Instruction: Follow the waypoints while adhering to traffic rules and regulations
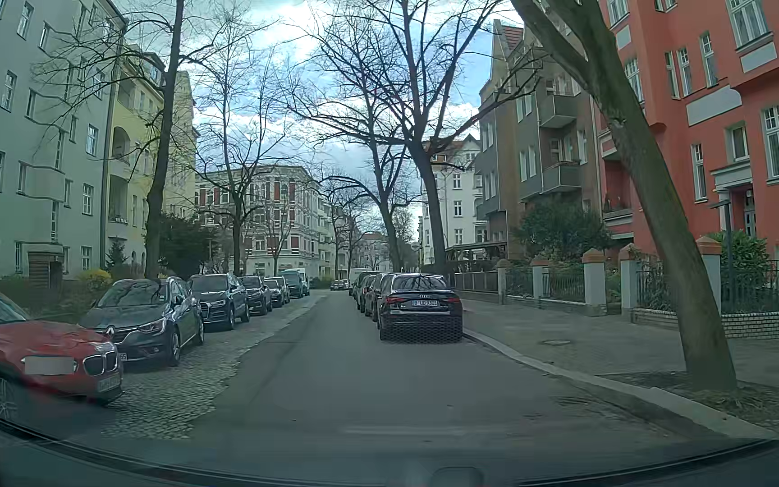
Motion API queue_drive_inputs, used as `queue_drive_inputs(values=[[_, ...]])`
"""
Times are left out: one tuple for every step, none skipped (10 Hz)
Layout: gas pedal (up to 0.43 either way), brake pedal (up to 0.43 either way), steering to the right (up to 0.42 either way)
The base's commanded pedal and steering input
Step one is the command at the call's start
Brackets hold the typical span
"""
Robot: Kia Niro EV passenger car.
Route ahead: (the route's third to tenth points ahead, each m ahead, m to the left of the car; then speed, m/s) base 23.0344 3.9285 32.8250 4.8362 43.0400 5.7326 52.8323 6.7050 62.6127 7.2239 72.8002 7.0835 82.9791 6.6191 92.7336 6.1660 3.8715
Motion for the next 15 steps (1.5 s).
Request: queue_drive_inputs(values=[[0.047, 0.030, -0.141], [0.047, 0.030, -0.156], [0.047, 0.030, -0.168], [0.047, 0.030, -0.173], [0.047, 0.030, -0.172], [0.047, 0.030, -0.169], [0.047, 0.030, -0.163], [0.047, 0.030, -0.159], [0.047, 0.030, -0.154], [0.047, 0.030, -0.151], [0.047, 0.030, -0.143], [0.059, 0.030, -0.132], [0.067, 0.030, -0.115], [0.067, 0.030, -0.099], [0.079, 0.030, -0.079]])
